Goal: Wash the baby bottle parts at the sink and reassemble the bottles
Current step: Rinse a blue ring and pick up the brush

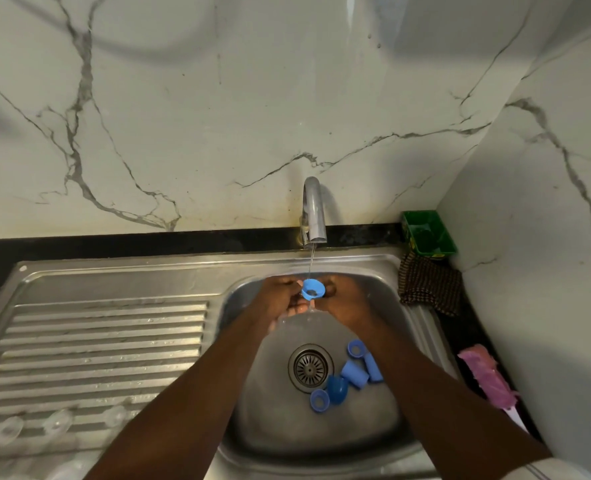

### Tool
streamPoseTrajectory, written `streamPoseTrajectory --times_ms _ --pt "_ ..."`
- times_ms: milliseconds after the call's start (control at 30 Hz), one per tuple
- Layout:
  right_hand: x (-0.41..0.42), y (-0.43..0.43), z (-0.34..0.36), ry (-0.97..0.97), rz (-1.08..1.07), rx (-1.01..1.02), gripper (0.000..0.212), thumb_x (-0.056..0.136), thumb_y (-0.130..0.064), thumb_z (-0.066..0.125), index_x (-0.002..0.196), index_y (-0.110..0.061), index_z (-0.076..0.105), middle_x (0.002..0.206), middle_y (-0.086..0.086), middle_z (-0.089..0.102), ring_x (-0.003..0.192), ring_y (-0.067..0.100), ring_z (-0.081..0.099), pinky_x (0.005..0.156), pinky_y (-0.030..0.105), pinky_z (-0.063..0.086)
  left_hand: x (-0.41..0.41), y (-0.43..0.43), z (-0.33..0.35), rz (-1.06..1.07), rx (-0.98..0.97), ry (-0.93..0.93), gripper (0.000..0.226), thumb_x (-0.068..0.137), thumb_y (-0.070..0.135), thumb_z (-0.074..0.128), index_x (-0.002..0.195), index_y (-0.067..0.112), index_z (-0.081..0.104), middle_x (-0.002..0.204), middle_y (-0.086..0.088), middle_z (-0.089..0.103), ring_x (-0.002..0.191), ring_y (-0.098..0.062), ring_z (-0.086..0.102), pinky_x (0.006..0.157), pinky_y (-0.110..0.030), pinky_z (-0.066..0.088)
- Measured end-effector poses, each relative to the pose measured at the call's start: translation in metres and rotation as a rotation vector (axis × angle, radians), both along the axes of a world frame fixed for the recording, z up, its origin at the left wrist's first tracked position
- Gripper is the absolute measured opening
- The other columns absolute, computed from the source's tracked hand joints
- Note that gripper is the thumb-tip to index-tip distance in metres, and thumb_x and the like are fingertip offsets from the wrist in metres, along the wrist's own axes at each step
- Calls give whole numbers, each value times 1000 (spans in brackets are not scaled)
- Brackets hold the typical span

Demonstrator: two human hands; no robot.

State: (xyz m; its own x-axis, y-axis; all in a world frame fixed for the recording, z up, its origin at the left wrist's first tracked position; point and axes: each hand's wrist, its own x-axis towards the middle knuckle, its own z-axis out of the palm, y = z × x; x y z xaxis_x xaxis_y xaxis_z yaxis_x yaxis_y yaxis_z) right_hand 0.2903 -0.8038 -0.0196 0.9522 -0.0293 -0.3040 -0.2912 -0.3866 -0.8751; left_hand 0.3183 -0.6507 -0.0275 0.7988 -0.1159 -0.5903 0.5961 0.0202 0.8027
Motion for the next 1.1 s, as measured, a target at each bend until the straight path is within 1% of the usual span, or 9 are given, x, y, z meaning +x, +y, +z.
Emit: streamPoseTrajectory --times_ms 100,200,300,400,533,700,867,933,1100 --pt "-7 -3 10 -75 -59 -83 30 81 2 72 105 -14 65 102 9 70 98 27 67 91 41 55 0 -11 2 -25 -48 9 17 101 9 55 114 8 66 106 -15 73 94 -26 72 84 -39 61" --pt "-13 -5 17 -152 -33 -113 34 84 4 69 113 -13 65 103 2 68 98 20 65 91 35 54 0 -19 2 -23 -25 -17 21 100 5 56 117 6 67 113 -17 71 96 -26 72 79 -35 61" --pt "-17 -6 16 -266 17 -291 37 83 -1 69 118 -13 67 111 5 66 101 19 62 88 28 50 -8 -23 9 -88 -84 -30 25 100 13 56 123 7 65 116 -14 72 103 -25 70 78 -33 60" --pt "-24 -4 15 -385 60 -388 34 79 0 71 111 -11 69 107 7 65 96 17 59 83 17 43 -22 -21 18 -157 -106 -97 23 97 24 63 117 14 68 110 -8 74 107 -26 69 91 -40 58" --pt "-31 0 20 -378 127 -308 33 85 -4 66 116 -13 66 112 7 63 102 20 61 93 34 51 -39 -12 16 -161 -12 -262 21 90 17 72 110 14 72 107 -14 74 110 -38 66 98 -48 55" --pt "-58 -4 20 -408 65 -206 42 89 -17 70 129 -11 61 120 7 67 102 12 62 88 8 45 -67 -9 14 136 -380 -49 21 98 19 62 114 7 64 104 -11 71 91 -18 70 83 -30 59" --pt "-106 -44 12 -271 -133 -468 33 95 -25 62 126 -15 64 123 7 66 108 22 62 91 28 44 -101 -24 2 94 -394 211 42 96 42 60 109 2 63 99 -18 70 90 -26 70 83 -36 59" --pt "-130 -72 9 -206 -209 -663 30 94 -23 59 122 -14 64 121 11 64 111 29 61 93 34 44 -112 -34 -2 70 -376 250 43 96 42 60 109 1 62 96 -18 69 88 -26 69 79 -36 58" --pt "-200 -137 14 -92 -448 -867 27 91 -27 52 115 -24 63 113 6 64 103 28 64 85 37 50 -129 -53 -1 -62 -379 291 38 98 38 61 114 3 62 86 -14 75 78 -22 71 64 -29 61"
